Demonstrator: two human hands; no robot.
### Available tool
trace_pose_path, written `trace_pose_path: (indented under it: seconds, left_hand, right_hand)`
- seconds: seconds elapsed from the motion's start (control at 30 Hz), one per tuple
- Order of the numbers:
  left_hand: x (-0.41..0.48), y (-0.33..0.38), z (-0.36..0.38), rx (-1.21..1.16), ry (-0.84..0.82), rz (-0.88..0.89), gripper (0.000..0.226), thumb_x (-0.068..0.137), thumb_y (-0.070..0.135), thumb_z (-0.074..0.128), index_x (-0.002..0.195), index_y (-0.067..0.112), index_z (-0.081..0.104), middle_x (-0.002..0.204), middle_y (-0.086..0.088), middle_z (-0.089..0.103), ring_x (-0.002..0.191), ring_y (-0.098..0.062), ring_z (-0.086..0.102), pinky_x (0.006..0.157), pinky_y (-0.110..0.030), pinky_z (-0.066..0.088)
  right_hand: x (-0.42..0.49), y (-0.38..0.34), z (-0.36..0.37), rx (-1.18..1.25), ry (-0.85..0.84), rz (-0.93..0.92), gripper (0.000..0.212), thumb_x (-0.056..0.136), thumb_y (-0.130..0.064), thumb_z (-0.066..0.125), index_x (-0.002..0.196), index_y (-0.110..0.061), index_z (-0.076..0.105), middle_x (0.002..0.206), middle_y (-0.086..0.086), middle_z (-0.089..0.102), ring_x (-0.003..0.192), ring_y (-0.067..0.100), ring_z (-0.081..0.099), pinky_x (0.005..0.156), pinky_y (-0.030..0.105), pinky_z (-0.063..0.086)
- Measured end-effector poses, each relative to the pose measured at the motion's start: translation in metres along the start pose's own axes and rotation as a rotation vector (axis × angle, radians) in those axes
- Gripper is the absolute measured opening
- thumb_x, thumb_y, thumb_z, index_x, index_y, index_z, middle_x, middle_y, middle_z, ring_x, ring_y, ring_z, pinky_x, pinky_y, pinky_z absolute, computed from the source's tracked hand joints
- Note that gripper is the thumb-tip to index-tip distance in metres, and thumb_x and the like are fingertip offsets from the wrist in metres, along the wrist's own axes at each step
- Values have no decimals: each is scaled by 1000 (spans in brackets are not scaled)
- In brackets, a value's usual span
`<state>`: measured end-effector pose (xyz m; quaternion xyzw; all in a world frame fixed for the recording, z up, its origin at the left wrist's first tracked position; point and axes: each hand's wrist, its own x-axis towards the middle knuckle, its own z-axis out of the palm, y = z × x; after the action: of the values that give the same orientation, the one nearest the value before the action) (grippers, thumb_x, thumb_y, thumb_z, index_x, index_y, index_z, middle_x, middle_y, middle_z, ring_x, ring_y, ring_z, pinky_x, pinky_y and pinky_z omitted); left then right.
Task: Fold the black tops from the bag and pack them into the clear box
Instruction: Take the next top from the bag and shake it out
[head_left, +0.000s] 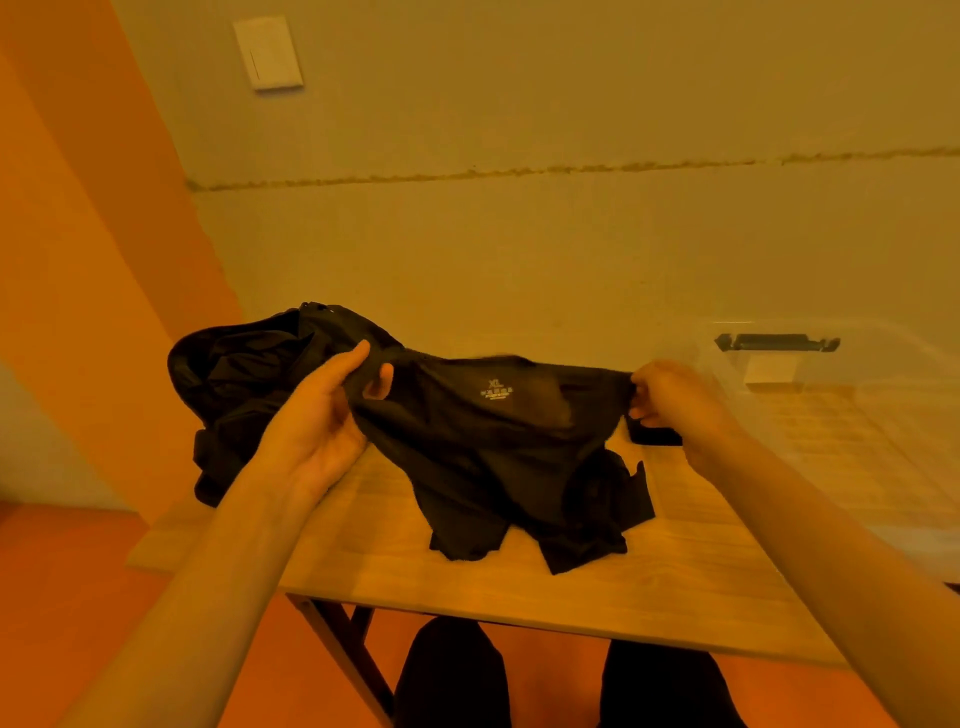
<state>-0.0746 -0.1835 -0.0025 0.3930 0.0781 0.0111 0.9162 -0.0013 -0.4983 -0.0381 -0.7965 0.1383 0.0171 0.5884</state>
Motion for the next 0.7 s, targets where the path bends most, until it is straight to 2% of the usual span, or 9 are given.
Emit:
trace_pose_path:
  seconds: [0.1,0.17,0.23,0.3,0.4,0.47,0.53,0.6,0.7]
  left_hand:
    - [-2,-2,9,105,-32,110,19,94,-3,59,89,14,52,93,-4,56,66,-6,67,61,-13,54]
    - [-9,-3,18,220,-72,160,25,96,-7,52,85,15,49,82,-4,54,63,-8,69,56,-13,53]
    - [-14,-4,26,303,-178,199,26,94,-5,54,104,17,64,89,-10,62,70,-14,73,59,-18,57]
    - [-17,-5,31,392,-284,219,48,90,-1,59,127,29,67,104,-11,65,72,-17,74,70,-22,61]
    - [-22,-11,40,480,-351,222,58,89,1,59,136,34,63,126,-10,59,69,-19,72,71,-24,61]
    - [-26,-14,45,468,-366,237,58,91,-1,58,136,35,64,132,-10,59,69,-21,72,70,-26,62]
    - [-31,-13,44,463,-356,269,57,89,-1,59,133,35,66,139,-8,56,71,-22,74,71,-28,62]
    - [-34,-7,40,440,-328,315,55,89,-2,58,132,32,66,133,-9,62,75,-22,75,70,-27,62]
    - [-34,3,30,383,-264,383,53,93,-7,54,130,28,67,118,-8,73,80,-21,76,69,-26,62]
  right_hand:
    - [2,8,5,-63,-27,91,21,104,-18,48,112,-6,63,86,10,68,78,20,62,74,33,52]
    - [-9,10,12,-104,-61,115,34,103,-33,53,126,-7,57,100,10,69,87,20,64,78,35,52]
    - [-28,11,26,-161,-69,5,63,94,-52,62,142,-17,43,129,7,61,111,24,61,84,36,50]
    - [-52,5,45,-205,-113,-183,91,80,-62,72,153,-29,28,148,3,45,132,25,49,93,37,47]
    - [-66,-7,80,-193,-236,-279,112,65,-67,81,154,-35,22,153,0,41,138,23,43,105,43,46]
    - [-63,-5,97,-291,-180,-372,98,65,-65,81,144,-32,34,138,-2,54,125,22,55,99,45,51]
    - [-55,2,101,-452,-13,-470,61,77,-50,76,124,-25,46,110,-3,62,100,20,63,85,43,57]
    - [-46,11,91,-571,103,-495,36,86,-35,71,112,-21,50,96,-2,58,87,19,61,76,40,58]
    - [-36,22,65,-678,92,-415,13,95,-22,61,106,-16,54,88,-2,53,74,16,54,61,30,48]
